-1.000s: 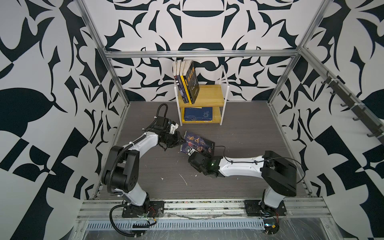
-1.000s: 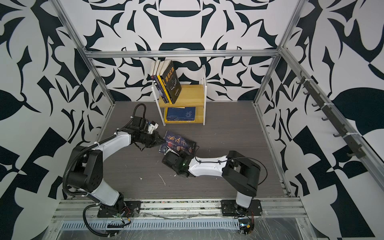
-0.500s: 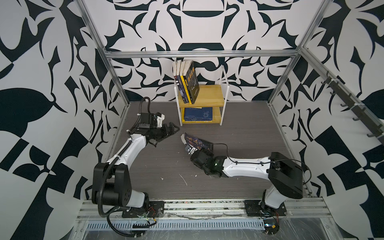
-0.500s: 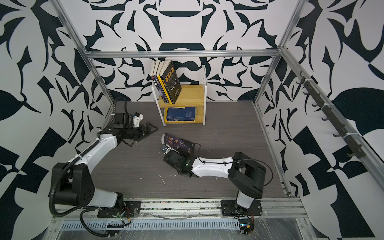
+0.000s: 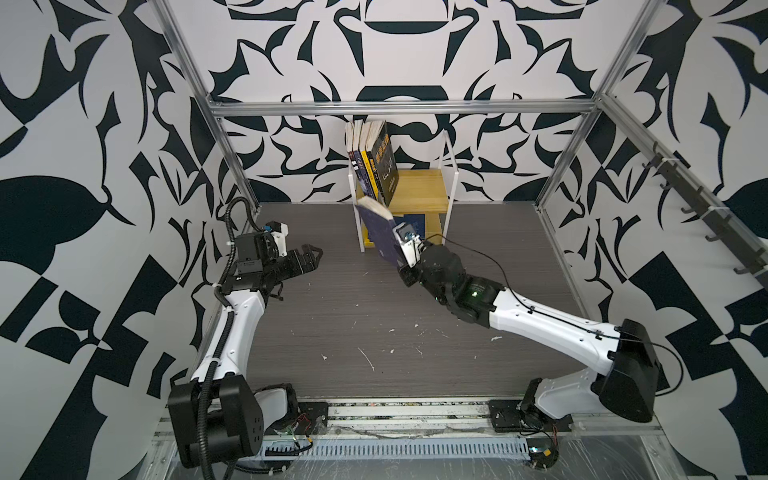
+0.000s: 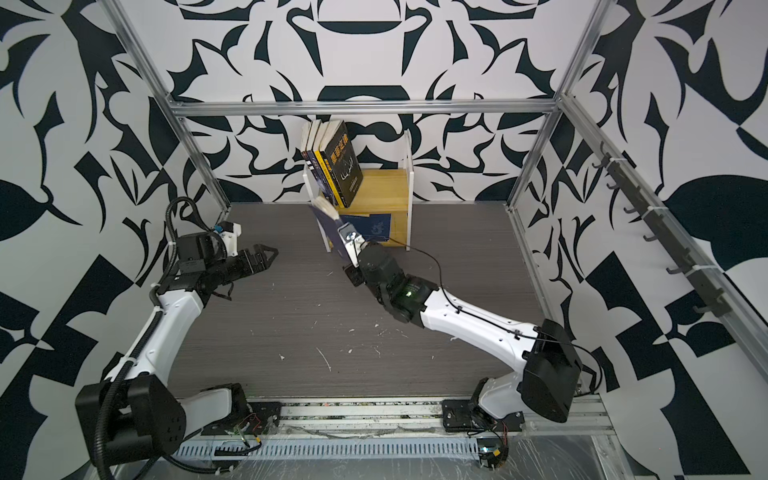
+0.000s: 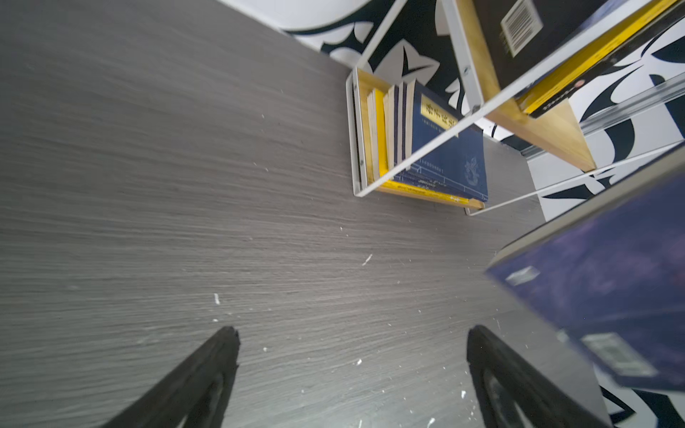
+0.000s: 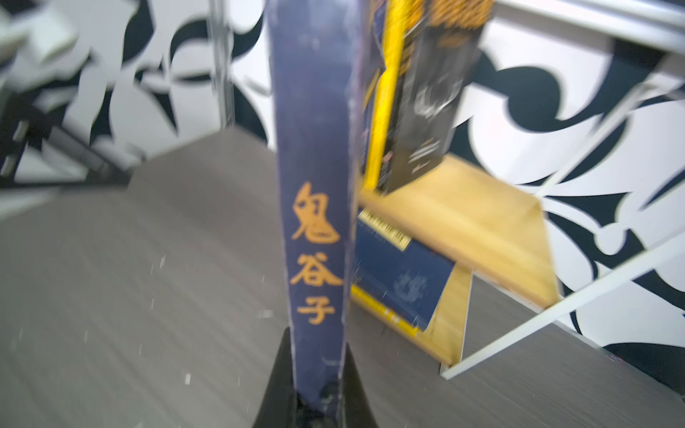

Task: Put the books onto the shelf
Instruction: 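Carry the purple book to the upper tier and insert it beside the black book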

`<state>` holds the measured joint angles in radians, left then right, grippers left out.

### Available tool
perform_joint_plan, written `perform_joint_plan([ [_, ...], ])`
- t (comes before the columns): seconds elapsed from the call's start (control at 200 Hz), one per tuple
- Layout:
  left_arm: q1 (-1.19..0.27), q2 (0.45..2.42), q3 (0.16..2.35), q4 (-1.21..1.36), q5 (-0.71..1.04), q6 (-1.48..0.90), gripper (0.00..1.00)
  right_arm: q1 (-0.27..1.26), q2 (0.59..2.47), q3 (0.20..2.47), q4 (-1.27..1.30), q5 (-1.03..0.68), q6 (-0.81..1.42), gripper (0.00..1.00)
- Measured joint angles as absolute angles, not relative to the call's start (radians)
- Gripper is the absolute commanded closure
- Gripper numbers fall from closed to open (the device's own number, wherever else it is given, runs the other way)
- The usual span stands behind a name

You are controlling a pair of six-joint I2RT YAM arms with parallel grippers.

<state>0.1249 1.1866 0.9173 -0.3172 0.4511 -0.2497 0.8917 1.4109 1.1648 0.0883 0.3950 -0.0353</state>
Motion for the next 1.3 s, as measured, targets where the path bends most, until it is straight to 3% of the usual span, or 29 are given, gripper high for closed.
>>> perform_joint_plan([
  [0.32,0.138,1.169,0.917,-0.319,0.442,-0.183,0.01,0.761,1.504,1.381,0.286,0.463,0.009,1.0],
  [0.775,0.131,1.169,0.918,-0.336,0.444,-0.182,0.01,0.665,1.908,1.621,0.451,0.566,-0.007,1.0],
  [1.3,0.128,1.17,0.918,-0.338,0.443,-0.159,0.01,0.668,2.049,1.736,0.445,0.427,0.007,1.0],
])
